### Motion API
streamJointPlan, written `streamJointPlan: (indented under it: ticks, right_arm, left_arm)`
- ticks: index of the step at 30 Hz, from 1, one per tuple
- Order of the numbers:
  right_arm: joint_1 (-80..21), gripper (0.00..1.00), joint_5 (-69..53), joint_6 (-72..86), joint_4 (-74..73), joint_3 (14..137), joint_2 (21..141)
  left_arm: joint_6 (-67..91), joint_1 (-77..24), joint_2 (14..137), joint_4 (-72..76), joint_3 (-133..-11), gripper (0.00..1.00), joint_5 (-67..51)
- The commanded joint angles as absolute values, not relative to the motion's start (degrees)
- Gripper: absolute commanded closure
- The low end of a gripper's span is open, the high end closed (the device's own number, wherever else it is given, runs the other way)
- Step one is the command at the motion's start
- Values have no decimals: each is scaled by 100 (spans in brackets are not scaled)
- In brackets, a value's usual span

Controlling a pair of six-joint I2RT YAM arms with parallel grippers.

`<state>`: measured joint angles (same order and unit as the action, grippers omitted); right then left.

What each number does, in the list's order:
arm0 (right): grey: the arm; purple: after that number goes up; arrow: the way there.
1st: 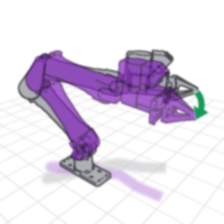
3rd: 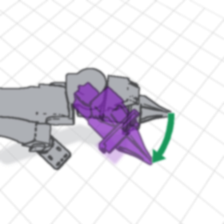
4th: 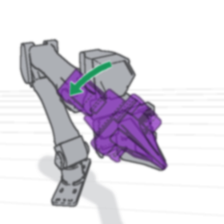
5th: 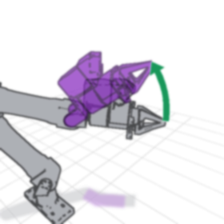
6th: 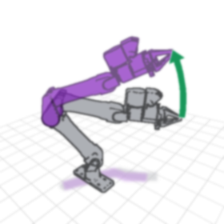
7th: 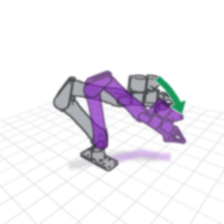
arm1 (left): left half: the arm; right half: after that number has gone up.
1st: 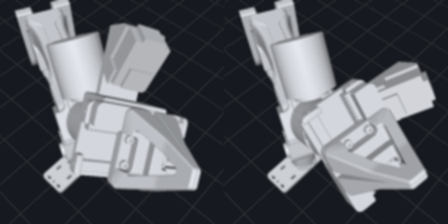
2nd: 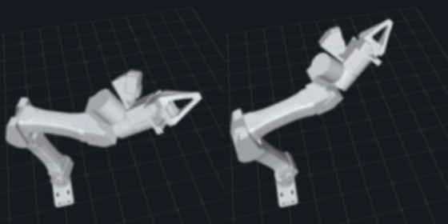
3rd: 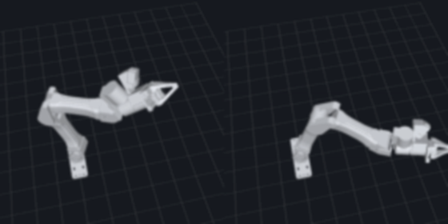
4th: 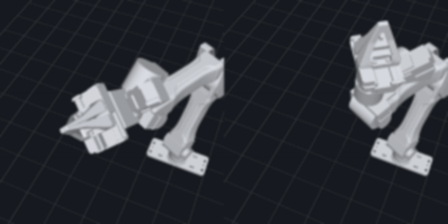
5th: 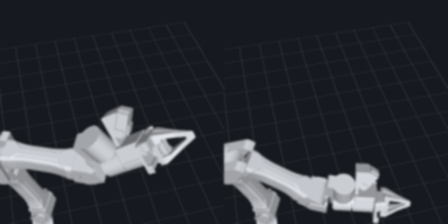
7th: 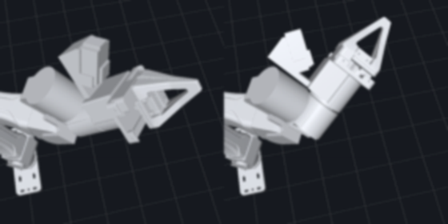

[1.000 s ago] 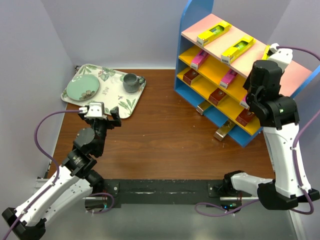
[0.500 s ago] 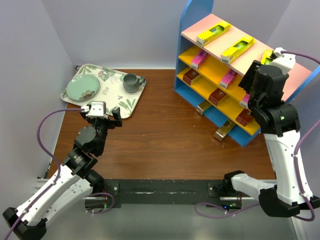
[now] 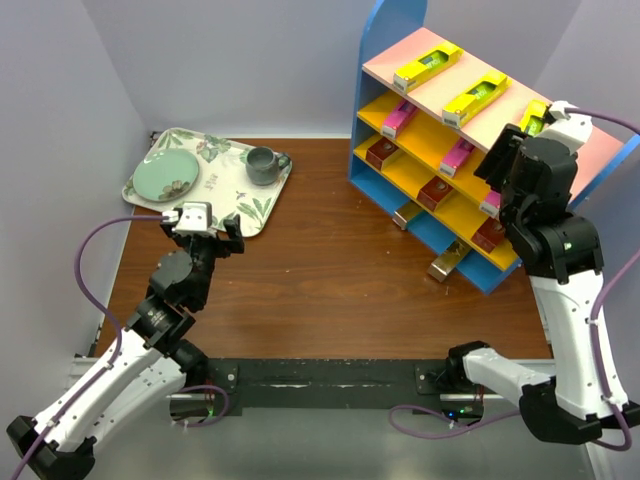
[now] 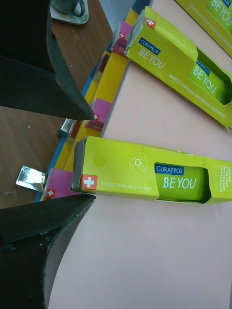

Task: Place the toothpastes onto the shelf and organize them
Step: Place the toothpaste on the shelf, then reset both arms

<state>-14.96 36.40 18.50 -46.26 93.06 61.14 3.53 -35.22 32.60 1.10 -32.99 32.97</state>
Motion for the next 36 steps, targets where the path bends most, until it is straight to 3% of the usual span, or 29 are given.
streamJointPlan:
  ticks: [1, 5, 7, 18, 30, 36]
  right_arm:
    - [-1494, 30, 3516, 1872, -4379, 9027, 5740]
    - [-1494, 27, 3103, 1539, -3719, 8456, 5046]
    - [-1494, 21, 2937, 1275, -3447, 8140, 4589]
    - [-1494, 2, 1627, 484, -3164, 6742, 2612]
    - [-1494, 2, 2047, 35, -3568, 5380, 153]
    - [-1494, 2, 2356, 35, -4016, 5230, -105]
  left_arm:
    - [431, -3463, 3191, 246, -3384, 9, 3340]
    - [536, -3463, 2971, 132, -3445, 8, 3384]
    - [641, -3454, 2778, 9, -3542, 6, 3445]
    - [677, -3463, 1785, -1106, -4139, 0, 3647]
    - [598, -3463, 827, -2047, -4693, 0, 3612]
    - [782, -3454, 194, -2399, -4702, 0, 3656]
